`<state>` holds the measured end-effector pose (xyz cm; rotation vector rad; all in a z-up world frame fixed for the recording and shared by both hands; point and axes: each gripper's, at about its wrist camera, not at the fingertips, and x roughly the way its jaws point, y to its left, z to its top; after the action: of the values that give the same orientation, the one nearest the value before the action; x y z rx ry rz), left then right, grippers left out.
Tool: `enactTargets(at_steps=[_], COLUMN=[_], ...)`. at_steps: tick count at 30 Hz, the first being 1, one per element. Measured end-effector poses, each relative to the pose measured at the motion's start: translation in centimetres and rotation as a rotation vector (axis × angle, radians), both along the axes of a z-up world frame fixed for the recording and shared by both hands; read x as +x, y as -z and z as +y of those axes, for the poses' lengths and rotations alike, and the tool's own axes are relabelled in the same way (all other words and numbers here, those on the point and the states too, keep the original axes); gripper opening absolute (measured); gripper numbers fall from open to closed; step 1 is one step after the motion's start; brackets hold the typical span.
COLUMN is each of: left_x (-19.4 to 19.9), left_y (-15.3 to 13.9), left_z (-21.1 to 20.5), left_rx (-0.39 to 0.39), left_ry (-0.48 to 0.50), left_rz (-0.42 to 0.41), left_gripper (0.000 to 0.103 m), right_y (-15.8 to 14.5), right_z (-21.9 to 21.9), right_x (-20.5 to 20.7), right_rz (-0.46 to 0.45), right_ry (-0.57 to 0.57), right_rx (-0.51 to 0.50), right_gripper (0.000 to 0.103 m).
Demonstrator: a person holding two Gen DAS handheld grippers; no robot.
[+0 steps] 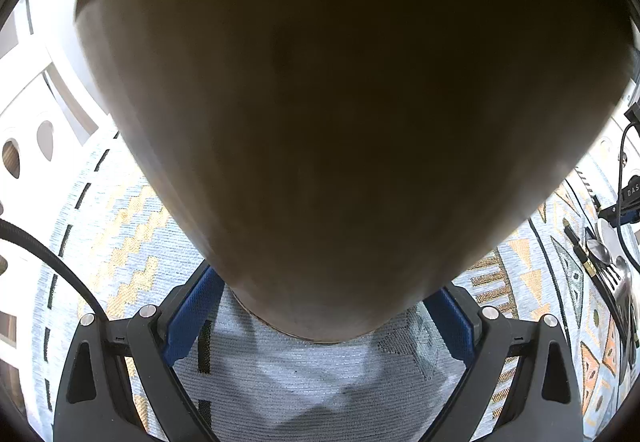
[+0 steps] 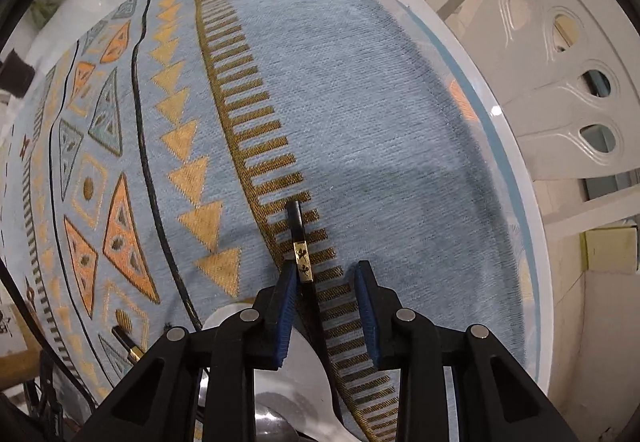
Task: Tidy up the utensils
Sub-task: 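Grasp a black gold-tipped chopstick with the right tool, then carry the chopstick to the wooden cup and release it inside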
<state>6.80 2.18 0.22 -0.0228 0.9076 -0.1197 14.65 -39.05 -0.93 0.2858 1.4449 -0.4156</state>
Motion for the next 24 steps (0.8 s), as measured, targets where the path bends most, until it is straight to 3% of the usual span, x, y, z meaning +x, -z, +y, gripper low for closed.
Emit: enactTargets(at_steps=[4, 7, 11, 16, 24], left_x=[0.0, 0.0, 0.0, 0.0, 0.0], left_y=[0.0, 0.0, 0.0, 0.0, 0.0], left_z=[-0.1, -0.1, -0.1, -0.1, -0.2], left_rx=[0.000, 0.000, 0.001, 0.001, 0.001], left_ry=[0.000, 0.000, 0.000, 0.000, 0.000], left_rz=[0.000, 0.000, 0.000, 0.000, 0.000], left_gripper=[0.097, 0.097, 0.097, 0.097, 0.097], right_y=[-0.1, -0.2, -1.7, -5.5, -11.8], right_z=[2.4, 4.6, 5.1, 5.6, 7.1], right_x=[0.8, 0.9, 0.6, 0.7, -0.4], right_rz=[-0.033, -0.048, -0.126, -0.233, -0.407], right_ry=[-0.065, -0.156, -0.160, -0.159, -0.146], right_rx=[-0.077, -0.192, -0.151, -0.222, -0.244], right_gripper=[0.008, 0.007, 0.007, 0.006, 0.006])
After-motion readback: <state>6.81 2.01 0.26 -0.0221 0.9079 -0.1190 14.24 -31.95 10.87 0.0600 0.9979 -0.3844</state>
